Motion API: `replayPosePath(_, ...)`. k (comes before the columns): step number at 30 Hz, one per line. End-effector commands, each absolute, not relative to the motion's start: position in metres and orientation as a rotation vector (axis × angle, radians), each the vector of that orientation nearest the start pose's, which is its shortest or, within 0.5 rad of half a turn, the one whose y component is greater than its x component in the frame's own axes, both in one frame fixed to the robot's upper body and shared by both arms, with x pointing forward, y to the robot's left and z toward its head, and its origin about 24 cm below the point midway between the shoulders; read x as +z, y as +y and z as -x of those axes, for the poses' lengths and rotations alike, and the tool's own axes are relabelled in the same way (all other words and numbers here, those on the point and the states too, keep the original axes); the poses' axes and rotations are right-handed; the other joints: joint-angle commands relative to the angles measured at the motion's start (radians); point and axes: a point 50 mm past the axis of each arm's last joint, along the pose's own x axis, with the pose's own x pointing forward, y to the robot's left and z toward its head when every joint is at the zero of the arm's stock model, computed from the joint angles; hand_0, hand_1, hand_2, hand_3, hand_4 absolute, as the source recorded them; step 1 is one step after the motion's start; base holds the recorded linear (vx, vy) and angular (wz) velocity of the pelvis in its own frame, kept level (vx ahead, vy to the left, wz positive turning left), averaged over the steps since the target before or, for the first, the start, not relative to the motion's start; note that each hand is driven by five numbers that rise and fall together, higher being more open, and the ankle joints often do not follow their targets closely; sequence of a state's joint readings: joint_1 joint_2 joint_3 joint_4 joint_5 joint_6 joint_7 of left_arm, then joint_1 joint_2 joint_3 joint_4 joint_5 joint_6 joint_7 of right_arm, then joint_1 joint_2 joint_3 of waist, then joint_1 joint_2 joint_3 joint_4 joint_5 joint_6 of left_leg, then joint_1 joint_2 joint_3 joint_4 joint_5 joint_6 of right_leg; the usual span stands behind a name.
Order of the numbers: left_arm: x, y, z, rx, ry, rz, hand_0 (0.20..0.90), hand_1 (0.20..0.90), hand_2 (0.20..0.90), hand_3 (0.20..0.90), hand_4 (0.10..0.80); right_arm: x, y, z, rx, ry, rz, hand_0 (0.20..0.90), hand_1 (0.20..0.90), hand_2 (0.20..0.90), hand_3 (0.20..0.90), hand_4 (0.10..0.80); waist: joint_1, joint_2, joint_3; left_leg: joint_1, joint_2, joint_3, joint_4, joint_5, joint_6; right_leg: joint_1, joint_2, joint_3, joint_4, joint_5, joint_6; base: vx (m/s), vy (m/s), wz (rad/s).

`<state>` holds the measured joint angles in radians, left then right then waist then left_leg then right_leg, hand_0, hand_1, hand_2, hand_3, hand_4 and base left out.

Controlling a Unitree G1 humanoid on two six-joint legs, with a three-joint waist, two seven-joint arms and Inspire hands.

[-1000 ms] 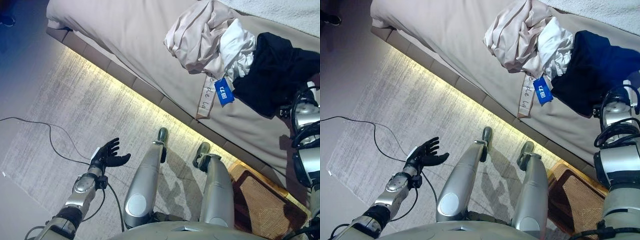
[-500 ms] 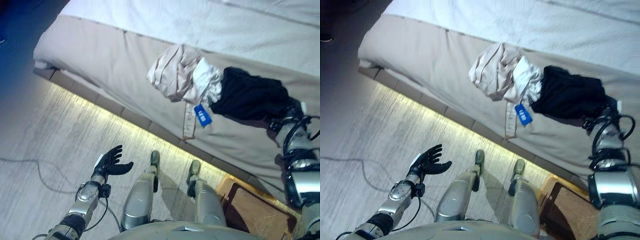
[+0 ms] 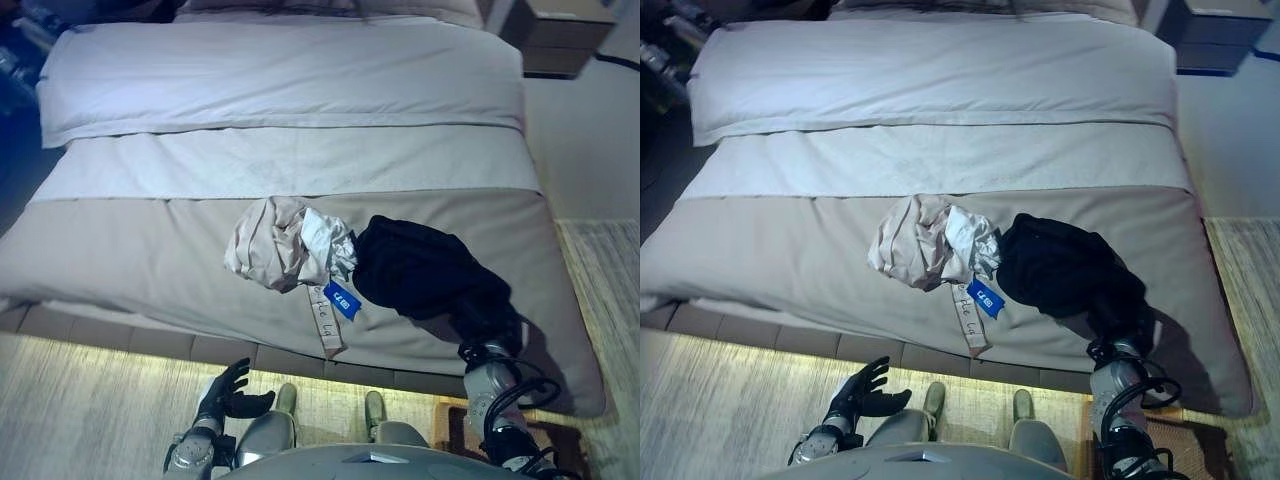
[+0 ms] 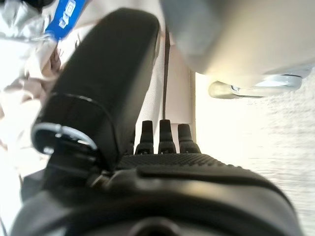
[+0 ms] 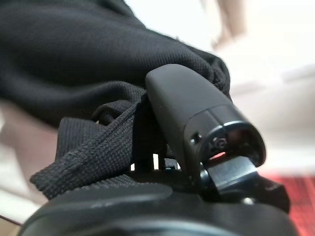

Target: Pick up the clothes from the bed and place them into the basket

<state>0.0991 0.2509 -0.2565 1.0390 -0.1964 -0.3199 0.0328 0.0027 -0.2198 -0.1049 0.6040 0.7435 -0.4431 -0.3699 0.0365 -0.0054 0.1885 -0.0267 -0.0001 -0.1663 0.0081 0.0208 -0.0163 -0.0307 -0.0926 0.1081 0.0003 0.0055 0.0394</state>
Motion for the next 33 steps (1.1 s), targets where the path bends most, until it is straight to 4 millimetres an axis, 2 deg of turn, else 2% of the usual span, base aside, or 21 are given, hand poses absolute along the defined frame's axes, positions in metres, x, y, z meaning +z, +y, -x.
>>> replayPosePath(1,-0.132,0.224,-0.126,-0.044,0.747,-0.26,0.9,0.9,0.9,0.9,0.8,0.054,-0.309,-0.203,-0.838,-0.477,-0.333,0.3,0.3,0.3,0.2,0.1,-0.042,0.003,-0.054,-0.06,-0.011,0.014,0.045,-0.006,0.001,-0.001,-0.069,-0.053,0.031,0.059,0.084,-0.001,0.28,-0.53)
replayPosePath(3,-0.129,0.232,-0.132,-0.024,0.754,-0.265,0.9,0.9,0.9,0.9,0.8,0.069,-0.312,-0.199,-0.824,-0.562,-0.284,0.3,0.3,0.3,0.2,0.1,-0.053,0.011,-0.067,-0.034,-0.01,0.053,0.015,-0.019,0.012,-0.018,-0.108,-0.075,0.03,0.078,0.109,-0.053,0.234,-0.7)
replayPosePath(5,-0.127,0.244,-0.134,0.032,0.764,-0.269,0.9,0.9,0.9,0.9,0.8,0.087,-0.315,-0.201,-0.788,-0.636,-0.239,0.3,0.3,0.3,0.2,0.1,-0.049,0.015,-0.076,-0.016,-0.008,0.107,-0.003,-0.024,0.018,-0.052,-0.13,-0.165,0.091,0.09,0.117,-0.123,0.199,-1.06)
replayPosePath(6,-0.125,0.251,-0.132,0.077,0.766,-0.262,0.9,0.9,0.9,0.9,0.8,0.101,-0.316,-0.206,-0.763,-0.68,-0.217,0.3,0.3,0.3,0.2,0.1,-0.026,0.022,-0.078,-0.011,0.001,0.152,-0.004,-0.02,0.017,-0.062,-0.134,-0.252,0.161,0.073,0.108,-0.209,0.183,-1.24)
replayPosePath(7,-0.124,0.256,-0.132,0.116,0.76,-0.253,0.9,0.9,0.9,0.9,0.8,0.117,-0.312,-0.214,-0.745,-0.727,-0.207,0.3,0.3,0.3,0.2,0.1,-0.002,0.03,-0.087,-0.017,0.011,0.182,-0.003,-0.014,0.02,-0.057,-0.128,-0.309,0.21,0.05,0.087,-0.3,0.183,-1.32)
replayPosePath(8,-0.123,0.258,-0.131,0.149,0.75,-0.245,0.9,0.9,0.9,0.9,0.8,0.133,-0.306,-0.22,-0.738,-0.778,-0.186,0.3,0.3,0.3,0.2,0.1,0.026,0.033,-0.096,-0.019,0.014,0.218,-0.009,-0.012,0.03,-0.043,-0.119,-0.35,0.277,0.015,0.072,-0.256,0.104,-1.59)
replayPosePath(9,-0.123,0.258,-0.131,0.159,0.748,-0.241,0.9,0.9,0.9,0.9,0.8,0.136,-0.303,-0.222,-0.742,-0.791,-0.176,0.3,0.3,0.3,0.2,0.1,0.034,0.033,-0.101,-0.027,0.016,0.227,-0.008,-0.007,0.033,-0.041,-0.114,-0.356,0.282,0.013,0.068,-0.274,0.004,-1.59)
replayPosePath(10,-0.124,0.261,-0.128,0.201,0.749,-0.228,0.9,0.9,0.9,0.9,0.8,0.147,-0.296,-0.227,-0.739,-0.824,-0.169,0.3,0.3,0.3,0.2,0.1,0.055,0.021,-0.114,-0.04,0.014,0.253,0.003,-0.005,0.035,-0.007,-0.103,-0.393,0.254,-0.01,0.058,-0.186,-0.066,-1.39)
replayPosePath(12,-0.124,0.262,-0.131,0.25,0.751,-0.208,0.9,0.9,0.9,0.9,0.8,0.153,-0.294,-0.232,-0.758,-0.851,-0.175,0.3,0.3,0.3,0.2,0.1,0.076,-0.006,-0.124,-0.055,0.022,0.275,0.013,-0.004,0.019,0.043,-0.087,-0.413,0.125,-0.028,0.055,-0.17,-0.158,-0.95)
replayPosePath(15,-0.126,0.257,-0.134,0.251,0.756,-0.187,0.9,0.9,0.9,0.9,0.8,0.165,-0.298,-0.231,-0.811,-0.904,-0.164,0.3,0.3,0.3,0.2,0.1,0.079,-0.03,-0.134,-0.068,0.046,0.286,0.001,0.018,-0.007,0.092,-0.063,-0.399,0.006,-0.016,0.064,-0.085,-0.154,-0.85)
replayPosePath(17,-0.128,0.25,-0.133,0.21,0.762,-0.191,0.9,0.9,0.9,0.9,0.8,0.178,-0.304,-0.227,-0.85,-0.953,-0.132,0.3,0.3,0.3,0.2,0.1,0.081,-0.038,-0.142,-0.073,0.062,0.295,-0.016,0.032,-0.026,0.118,-0.056,-0.401,-0.037,-0.005,0.065,-0.034,-0.107,-0.43)
replayPosePath(21,-0.13,0.246,-0.132,0.182,0.774,-0.195,0.9,0.9,0.9,0.9,0.8,0.2,-0.317,-0.22,-0.938,-1.041,-0.06,0.3,0.3,0.3,0.2,0.1,0.079,-0.039,-0.153,-0.055,0.077,0.29,-0.052,0.049,-0.04,0.138,-0.046,-0.411,-0.051,-0.003,0.064,0.015,-0.074,-0.21)
replayPosePath(28,-0.126,0.261,-0.132,0.154,0.796,-0.248,0.9,0.9,0.9,0.9,0.8,0.285,-0.356,-0.208,-1.052,-1.168,0.104,0.3,0.3,0.3,0.2,0.1,0.069,-0.048,-0.171,-0.01,0.091,0.273,-0.077,0.05,-0.065,0.144,-0.032,-0.425,-0.05,-0.004,0.059,0.036,-0.049,0.02)
replayPosePath(33,-0.124,0.267,-0.13,0.146,0.809,-0.262,0.9,0.9,0.9,0.9,0.8,0.326,-0.366,-0.203,-1.054,-1.183,0.21,0.3,0.3,0.3,0.2,0.1,0.065,-0.057,-0.179,0.011,0.092,0.266,-0.08,0.049,-0.071,0.145,-0.027,-0.425,-0.047,-0.003,0.057,0.043,-0.025,0.06)
